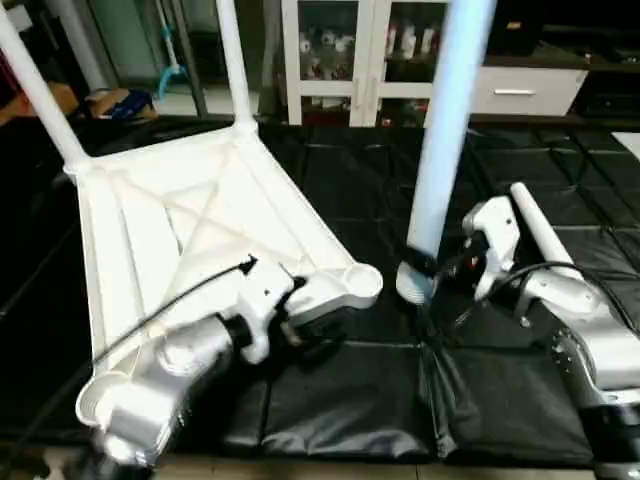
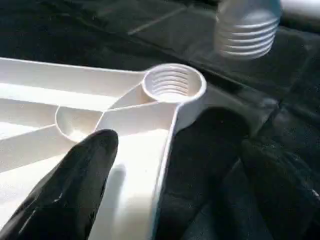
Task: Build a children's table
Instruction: Pick table leg
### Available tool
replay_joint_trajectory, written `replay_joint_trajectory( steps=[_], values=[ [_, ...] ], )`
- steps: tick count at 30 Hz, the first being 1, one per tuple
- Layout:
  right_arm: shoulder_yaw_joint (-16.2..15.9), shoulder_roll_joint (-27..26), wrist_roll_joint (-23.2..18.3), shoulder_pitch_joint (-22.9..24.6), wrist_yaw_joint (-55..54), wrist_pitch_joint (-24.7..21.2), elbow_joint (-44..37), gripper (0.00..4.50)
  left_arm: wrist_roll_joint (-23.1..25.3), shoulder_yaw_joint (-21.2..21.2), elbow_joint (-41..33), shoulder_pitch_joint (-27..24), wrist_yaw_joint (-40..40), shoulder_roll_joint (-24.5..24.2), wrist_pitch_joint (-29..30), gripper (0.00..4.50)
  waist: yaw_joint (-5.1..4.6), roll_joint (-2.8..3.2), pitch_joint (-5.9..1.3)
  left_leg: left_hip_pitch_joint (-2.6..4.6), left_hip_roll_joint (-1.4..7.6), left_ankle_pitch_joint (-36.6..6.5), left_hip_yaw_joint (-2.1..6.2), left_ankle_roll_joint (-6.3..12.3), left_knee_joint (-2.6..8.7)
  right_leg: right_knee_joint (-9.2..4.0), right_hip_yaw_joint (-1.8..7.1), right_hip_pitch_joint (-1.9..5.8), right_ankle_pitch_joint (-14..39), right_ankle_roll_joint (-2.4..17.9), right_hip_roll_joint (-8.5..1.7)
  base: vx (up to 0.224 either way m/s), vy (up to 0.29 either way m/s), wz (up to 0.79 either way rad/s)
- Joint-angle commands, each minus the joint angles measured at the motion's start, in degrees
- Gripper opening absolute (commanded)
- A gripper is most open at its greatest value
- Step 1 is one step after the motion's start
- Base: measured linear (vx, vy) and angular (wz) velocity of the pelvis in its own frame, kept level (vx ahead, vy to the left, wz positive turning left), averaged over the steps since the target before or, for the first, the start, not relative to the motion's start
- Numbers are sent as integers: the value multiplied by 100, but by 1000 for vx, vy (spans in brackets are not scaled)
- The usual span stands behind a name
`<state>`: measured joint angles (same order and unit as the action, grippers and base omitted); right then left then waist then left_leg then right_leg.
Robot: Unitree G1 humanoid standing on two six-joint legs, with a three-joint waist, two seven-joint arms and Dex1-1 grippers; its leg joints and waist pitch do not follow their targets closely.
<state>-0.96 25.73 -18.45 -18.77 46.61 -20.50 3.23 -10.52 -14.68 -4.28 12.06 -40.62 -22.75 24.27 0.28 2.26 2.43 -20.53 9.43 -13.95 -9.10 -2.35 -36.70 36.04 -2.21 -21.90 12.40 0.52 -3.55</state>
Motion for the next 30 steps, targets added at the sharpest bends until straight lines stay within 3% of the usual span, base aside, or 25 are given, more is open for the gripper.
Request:
replay_joint_trajectory(
  steps=[1,2,7,8,18,19,22,23,30],
  values=[
    [-58,71,-62,-217,161,144,28,184,-39,-82,147,230,-448,-149,64,436,-1,19,-318,32,307,-348,96,352,491,-360,238,261,-104,1611,-398,0,0,0],
    [-60,74,-61,-248,180,146,50,184,-23,-116,235,307,-582,-226,63,436,6,52,-311,34,315,-345,101,332,495,-350,237,258,-129,1635,-404,0,0,0],
    [-55,68,-33,-346,292,235,138,184,155,-250,881,639,-808,-493,-85,436,2,76,-323,27,297,-254,85,363,476,-343,247,278,-268,1683,-408,0,0,0],
    [-56,71,-31,-354,304,245,150,184,162,-242,937,663,-815,-492,-120,436,5,104,-331,21,305,-211,89,371,468,-333,247,289,-317,1711,-424,0,0,0],
    [-134,-6,46,-409,354,350,247,184,272,-182,1701,1048,-550,-114,-98,356,8,86,-324,19,329,-274,64,381,478,-354,243,284,-181,1724,-422,0,0,0],
    [-153,-12,73,-428,361,375,274,184,238,-198,1786,1103,-605,-41,-128,342,11,54,-332,18,329,-240,55,388,473,-357,248,286,-213,1731,-425,0,0,0],
    [-177,-14,108,-460,368,424,322,184,305,-259,1902,1168,-610,39,-196,323,25,63,-332,13,340,-172,52,419,471,-344,246,281,-256,1747,-433,0,0,0],
    [-188,-16,123,-474,361,447,340,184,355,-281,1977,1200,-599,83,-232,311,29,34,-331,5,344,-160,53,445,473,-340,250,289,-239,1738,-442,0,0,0],
    [-244,-4,183,-523,393,512,371,184,448,-349,2199,1290,-639,173,-273,260,25,53,-313,29,353,-334,42,405,486,-379,250,257,44,1701,-435,0,0,0]
  ],
)
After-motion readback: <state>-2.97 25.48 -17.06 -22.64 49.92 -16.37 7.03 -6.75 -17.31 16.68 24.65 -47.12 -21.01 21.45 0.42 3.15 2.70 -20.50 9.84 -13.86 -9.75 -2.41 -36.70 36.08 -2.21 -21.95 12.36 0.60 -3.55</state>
